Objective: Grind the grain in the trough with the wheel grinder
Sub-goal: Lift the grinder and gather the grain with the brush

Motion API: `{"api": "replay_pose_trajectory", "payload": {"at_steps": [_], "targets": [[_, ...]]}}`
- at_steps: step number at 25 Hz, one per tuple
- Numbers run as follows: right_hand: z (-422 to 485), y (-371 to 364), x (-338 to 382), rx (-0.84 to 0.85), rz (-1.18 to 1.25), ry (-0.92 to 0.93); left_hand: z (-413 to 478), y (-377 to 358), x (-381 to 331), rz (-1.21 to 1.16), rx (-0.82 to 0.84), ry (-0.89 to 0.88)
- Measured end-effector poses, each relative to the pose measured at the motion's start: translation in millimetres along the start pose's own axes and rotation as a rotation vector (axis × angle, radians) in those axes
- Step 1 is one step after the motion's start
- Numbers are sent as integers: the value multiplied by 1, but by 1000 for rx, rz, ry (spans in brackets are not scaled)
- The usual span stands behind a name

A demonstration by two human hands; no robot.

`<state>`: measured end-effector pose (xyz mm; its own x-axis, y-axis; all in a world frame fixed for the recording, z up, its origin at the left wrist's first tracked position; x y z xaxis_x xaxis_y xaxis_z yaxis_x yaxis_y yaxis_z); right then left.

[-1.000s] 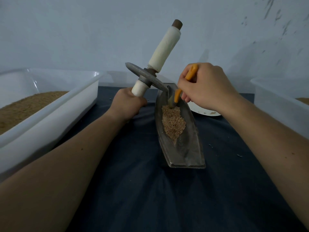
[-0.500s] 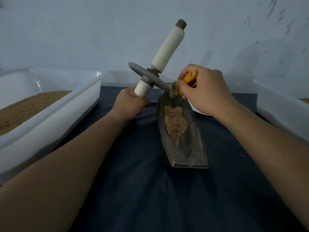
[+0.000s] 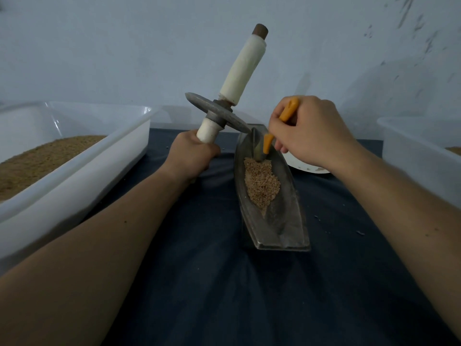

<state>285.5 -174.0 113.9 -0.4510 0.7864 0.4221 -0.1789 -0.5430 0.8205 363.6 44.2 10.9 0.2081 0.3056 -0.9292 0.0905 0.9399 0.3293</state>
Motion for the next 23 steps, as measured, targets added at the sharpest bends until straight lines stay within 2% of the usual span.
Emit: {"api": "replay_pose_trajectory", "payload": {"at_steps": [5,10,12,14,19,23], "targets": [[0,12,-1,-12,33,-3,0,0,-1,-6,2,3],[-6,47,-12,-296,78,16,0,0,0,-9,8,-9],[-8,54,-28,-356,76,-14,1,0,0,-13,7,-12],[-5,48,-50,-288,34,-77,2,1,0,-3,6,-6],[-2,2,-113,153,-235,-260,2,-1,-1,7,5,-9],[-8,-9,-123,300,-327,-277,1,-2,-1,24,7,0]]}}
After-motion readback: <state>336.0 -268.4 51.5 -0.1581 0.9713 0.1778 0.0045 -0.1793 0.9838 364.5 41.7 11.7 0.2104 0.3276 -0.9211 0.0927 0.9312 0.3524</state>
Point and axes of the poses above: each hand's wrist, its own z-axis towards the middle knuckle, its own y-axis out of the back of the hand, x = y × z, the point moved 9 cm from there along z, towards the middle knuckle, and after that the axes turned 15 degrees about x, right-handed, at the moved point
